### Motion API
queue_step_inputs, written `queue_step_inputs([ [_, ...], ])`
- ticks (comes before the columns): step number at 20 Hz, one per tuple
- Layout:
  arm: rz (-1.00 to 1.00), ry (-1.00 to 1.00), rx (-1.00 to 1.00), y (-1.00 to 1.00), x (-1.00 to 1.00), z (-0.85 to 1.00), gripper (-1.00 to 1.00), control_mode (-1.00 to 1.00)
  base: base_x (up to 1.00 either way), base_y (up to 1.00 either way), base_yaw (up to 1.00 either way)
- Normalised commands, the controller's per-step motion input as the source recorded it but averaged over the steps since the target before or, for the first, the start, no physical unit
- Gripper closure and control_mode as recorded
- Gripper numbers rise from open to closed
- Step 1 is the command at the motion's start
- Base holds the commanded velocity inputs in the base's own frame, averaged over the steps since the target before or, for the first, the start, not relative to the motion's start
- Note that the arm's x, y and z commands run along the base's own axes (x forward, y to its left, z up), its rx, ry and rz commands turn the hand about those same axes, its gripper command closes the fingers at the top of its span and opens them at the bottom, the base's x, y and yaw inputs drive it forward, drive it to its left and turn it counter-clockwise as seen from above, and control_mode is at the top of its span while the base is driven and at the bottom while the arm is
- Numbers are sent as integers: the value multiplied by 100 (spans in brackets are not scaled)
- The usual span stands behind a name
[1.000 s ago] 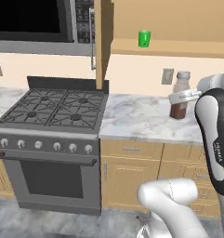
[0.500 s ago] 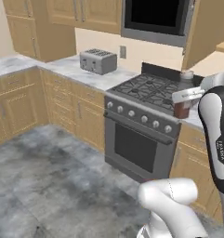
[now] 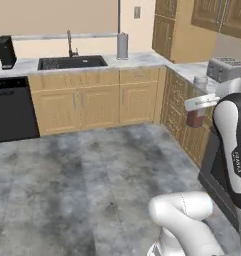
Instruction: Take the cinnamon bottle from the cabinet and place it on the dining table, next to the plate with the cupcake. Then take the chocolate from the dining counter and place it on the cupcake plate.
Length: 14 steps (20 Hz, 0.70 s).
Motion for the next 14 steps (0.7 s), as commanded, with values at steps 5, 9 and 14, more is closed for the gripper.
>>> queue_step_inputs([
  [5, 0, 0, 0, 0, 0, 0, 100, 100, 52, 23, 72],
  [9, 0, 0, 0, 0, 0, 0, 100, 100, 100, 59, 34],
  [14, 0, 0, 0, 0, 0, 0, 100, 100, 100, 88, -1],
])
